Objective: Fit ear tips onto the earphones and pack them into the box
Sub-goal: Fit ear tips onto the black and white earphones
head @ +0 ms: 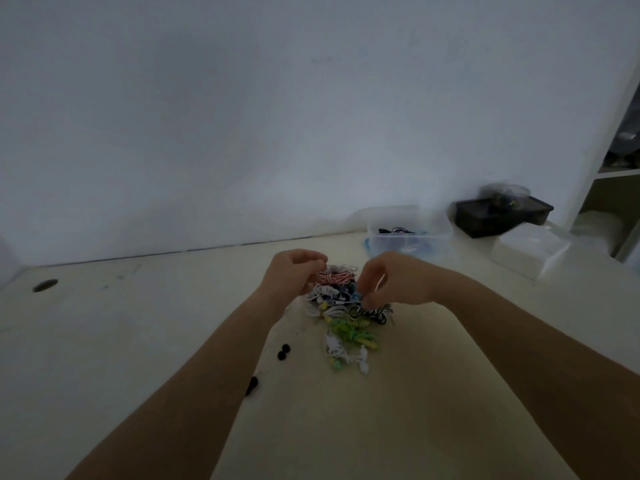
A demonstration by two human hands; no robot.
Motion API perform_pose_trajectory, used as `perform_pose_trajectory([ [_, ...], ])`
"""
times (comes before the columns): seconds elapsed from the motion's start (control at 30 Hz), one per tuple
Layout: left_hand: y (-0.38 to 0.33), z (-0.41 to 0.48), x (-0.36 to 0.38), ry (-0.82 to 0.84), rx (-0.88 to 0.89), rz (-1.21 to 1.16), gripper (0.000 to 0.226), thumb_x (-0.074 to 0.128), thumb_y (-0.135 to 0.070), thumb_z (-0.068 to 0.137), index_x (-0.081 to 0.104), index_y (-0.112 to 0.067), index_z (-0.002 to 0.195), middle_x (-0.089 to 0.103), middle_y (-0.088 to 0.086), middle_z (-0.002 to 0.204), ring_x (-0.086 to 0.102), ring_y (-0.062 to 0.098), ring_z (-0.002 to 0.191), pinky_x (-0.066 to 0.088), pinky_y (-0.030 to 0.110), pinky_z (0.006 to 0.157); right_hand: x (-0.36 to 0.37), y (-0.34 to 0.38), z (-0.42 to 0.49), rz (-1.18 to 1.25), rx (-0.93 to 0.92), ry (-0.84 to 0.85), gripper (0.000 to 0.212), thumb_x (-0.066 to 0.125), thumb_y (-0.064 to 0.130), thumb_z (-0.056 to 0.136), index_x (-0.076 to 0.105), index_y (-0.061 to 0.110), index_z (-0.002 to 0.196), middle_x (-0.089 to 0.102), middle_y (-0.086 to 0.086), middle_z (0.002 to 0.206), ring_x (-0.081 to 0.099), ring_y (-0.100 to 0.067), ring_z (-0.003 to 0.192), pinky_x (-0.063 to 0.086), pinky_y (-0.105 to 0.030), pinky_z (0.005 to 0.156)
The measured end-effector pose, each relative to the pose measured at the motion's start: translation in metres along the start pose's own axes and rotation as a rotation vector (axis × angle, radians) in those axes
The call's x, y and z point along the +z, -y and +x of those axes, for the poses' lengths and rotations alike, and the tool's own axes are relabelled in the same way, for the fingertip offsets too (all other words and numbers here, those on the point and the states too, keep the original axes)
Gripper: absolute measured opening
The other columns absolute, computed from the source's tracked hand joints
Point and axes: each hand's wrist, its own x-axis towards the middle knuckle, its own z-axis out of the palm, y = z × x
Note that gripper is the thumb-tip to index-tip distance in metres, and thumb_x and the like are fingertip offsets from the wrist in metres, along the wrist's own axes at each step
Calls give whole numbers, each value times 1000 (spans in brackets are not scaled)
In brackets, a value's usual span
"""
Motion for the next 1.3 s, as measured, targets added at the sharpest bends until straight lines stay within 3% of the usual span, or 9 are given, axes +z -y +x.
perform_pose_trajectory([
  [0.17, 9, -31, -11, 0, -19, -24, 11, 65, -15, 92, 75, -18, 95, 75, 3, 91, 65, 13, 78, 51, 26, 67, 17, 3, -11, -135, 23, 32, 43, 85, 15, 75, 69, 24, 113, 60, 19, 95, 65, -10, 88, 52, -24, 78],
  [0.3, 12, -51, -25, -10, -26, -50, 13, 64, -13, 93, 76, -19, 92, 76, 1, 90, 64, 15, 78, 51, 29, 69, 19, 11, -15, -165, -5, -78, 30, 77, 13, 82, 71, 18, 111, 62, 12, 91, 60, -6, 79, 46, -13, 68],
  [0.53, 11, -76, -41, -17, -65, -90, 12, 62, -13, 94, 72, -17, 101, 76, 5, 100, 65, 16, 82, 52, 29, 71, 0, 49, -26, 194, -8, -211, 18, 67, 10, 90, 74, 18, 104, 73, 4, 94, 66, -9, 82, 50, -14, 65],
  [0.67, 8, -86, -36, 51, -75, -105, 20, 59, -11, 95, 69, -22, 108, 76, -1, 105, 67, 18, 95, 54, 34, 86, -3, 67, -30, 493, -4, -152, 19, 63, 5, 92, 74, 18, 99, 74, -11, 101, 68, -19, 92, 58, -31, 79],
  [0.73, 5, -92, -32, 125, -116, -223, 26, 57, -6, 95, 67, -19, 115, 74, 3, 111, 68, 22, 103, 53, 39, 93, -2, 73, -29, 603, -16, -114, 18, 60, 2, 93, 73, 13, 100, 73, -13, 87, 68, -17, 81, 57, -36, 84],
  [0.83, 1, -102, -29, 217, -161, -465, 30, 58, -2, 95, 63, -11, 123, 72, 16, 116, 69, 32, 107, 58, 37, 86, 4, 81, -31, 748, -32, -26, 16, 53, -3, 95, 67, 2, 103, 63, -8, 69, 61, -14, 65, 56, -34, 77],
  [0.97, -1, -113, -29, 209, -138, -675, 30, 54, 3, 94, 62, -1, 122, 69, 24, 117, 70, 32, 96, 58, 28, 71, 14, 83, -32, 849, -36, 27, 17, 51, -5, 95, 66, 1, 101, 55, -25, 100, 51, -33, 91, 59, -33, 73],
  [1.13, 4, -122, -33, 174, -140, -736, 26, 54, 4, 94, 64, 3, 118, 72, 20, 105, 71, 25, 87, 59, 25, 71, 25, 81, -40, 996, -16, 73, 19, 46, -7, 96, 63, -1, 100, 70, -20, 93, 69, -26, 75, 60, -34, 69],
  [1.3, 22, -133, -33, 127, -169, -696, 26, 57, 8, 92, 62, 9, 117, 70, 20, 97, 72, 24, 79, 60, 25, 73, 44, 71, -47, 1059, 84, 238, 34, 33, -3, 89, 58, 2, 111, 65, -22, 96, 64, -33, 77, 56, -39, 72],
])
